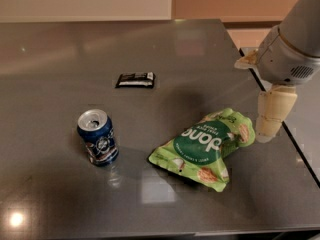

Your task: Move green rice chip bag near rxbar chocolate

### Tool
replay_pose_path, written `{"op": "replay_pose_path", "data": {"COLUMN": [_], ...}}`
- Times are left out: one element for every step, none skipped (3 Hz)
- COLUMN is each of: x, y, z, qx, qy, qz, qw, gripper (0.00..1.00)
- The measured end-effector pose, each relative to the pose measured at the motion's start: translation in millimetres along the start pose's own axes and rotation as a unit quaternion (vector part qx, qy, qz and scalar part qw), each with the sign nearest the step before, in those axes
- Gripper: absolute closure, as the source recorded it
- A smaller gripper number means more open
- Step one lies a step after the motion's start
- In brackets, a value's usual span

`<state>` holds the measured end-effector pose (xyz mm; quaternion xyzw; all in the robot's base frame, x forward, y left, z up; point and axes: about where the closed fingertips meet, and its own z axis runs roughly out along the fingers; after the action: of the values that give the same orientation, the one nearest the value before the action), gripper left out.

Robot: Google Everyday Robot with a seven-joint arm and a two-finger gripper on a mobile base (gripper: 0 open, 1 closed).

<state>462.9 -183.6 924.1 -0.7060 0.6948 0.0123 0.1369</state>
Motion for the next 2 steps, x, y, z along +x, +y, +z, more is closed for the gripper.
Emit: {"op": "replay_pose_path", "data": {"x": [-3.9, -7.3], "y": [8.8, 18.2], "z": [22.6, 40.6], "qx": [-0.026, -0.040], "qy": [-0.008, -0.011], "qz": [-0.054, -0.093], "qw": [0.9982, 0.9948], "gripper": [0.00, 0.00]}}
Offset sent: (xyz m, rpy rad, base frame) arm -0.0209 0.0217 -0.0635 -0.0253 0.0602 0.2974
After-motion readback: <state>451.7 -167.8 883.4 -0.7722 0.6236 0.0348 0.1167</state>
